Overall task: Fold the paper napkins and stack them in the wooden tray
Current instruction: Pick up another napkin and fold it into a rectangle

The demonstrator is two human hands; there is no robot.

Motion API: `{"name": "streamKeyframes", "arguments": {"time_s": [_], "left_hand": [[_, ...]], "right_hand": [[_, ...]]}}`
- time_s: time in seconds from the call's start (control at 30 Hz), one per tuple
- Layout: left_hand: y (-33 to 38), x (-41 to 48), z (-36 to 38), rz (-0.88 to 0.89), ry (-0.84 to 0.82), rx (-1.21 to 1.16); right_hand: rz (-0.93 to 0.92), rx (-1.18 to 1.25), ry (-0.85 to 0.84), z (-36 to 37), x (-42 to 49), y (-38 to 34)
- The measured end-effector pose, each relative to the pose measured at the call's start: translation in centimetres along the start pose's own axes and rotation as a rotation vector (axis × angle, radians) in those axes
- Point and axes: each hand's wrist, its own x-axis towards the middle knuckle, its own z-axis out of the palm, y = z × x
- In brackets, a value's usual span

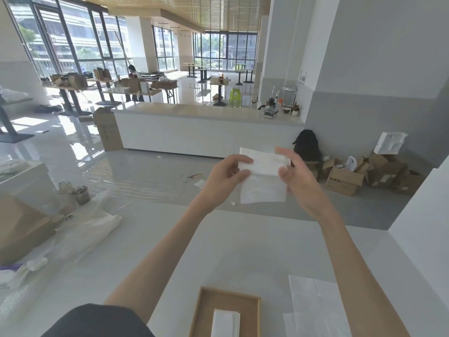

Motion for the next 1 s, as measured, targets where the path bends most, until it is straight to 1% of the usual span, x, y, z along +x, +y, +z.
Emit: {"name": "streamKeyframes", "arguments": {"time_s": [0.1,0.17,0.3,0.4,0.53,0.63,0.8,0.93,1.0], "left_hand": [[0.7,0.1,0.0,-0.053,-0.065,0.027],[1.0,0.1,0.2,-0.070,-0.095,0.099],[1.0,0.2,0.5,-0.056,0.006,0.279],[0.9,0.4,0.6,-0.059,0.051,0.326],[0.8,0.7,0.7,-0.025,0.050,0.388],[0.7,0.7,0.8,0.001,0.015,0.442],[1.1,0.7,0.9,-0.070,-0.005,0.313],[1.5,0.7,0.9,-0.223,-0.085,-0.098],[1.5,0.6,1.1,-0.259,-0.107,-0.177]], "right_hand": [[-0.012,0.005,0.070,0.7,-0.2,1.1],[-0.023,-0.049,0.116,0.7,0.1,1.0],[-0.051,-0.187,0.157,0.6,0.5,0.5],[-0.071,-0.211,0.189,0.5,0.6,0.3],[-0.052,-0.216,0.172,0.3,0.5,0.4],[-0.063,-0.238,0.230,0.2,0.6,0.6],[-0.084,-0.243,0.278,-0.1,0.7,0.1],[-0.022,-0.147,0.233,-0.5,0.7,-0.1],[-0.017,-0.132,0.236,-0.4,0.6,-0.1]]}}
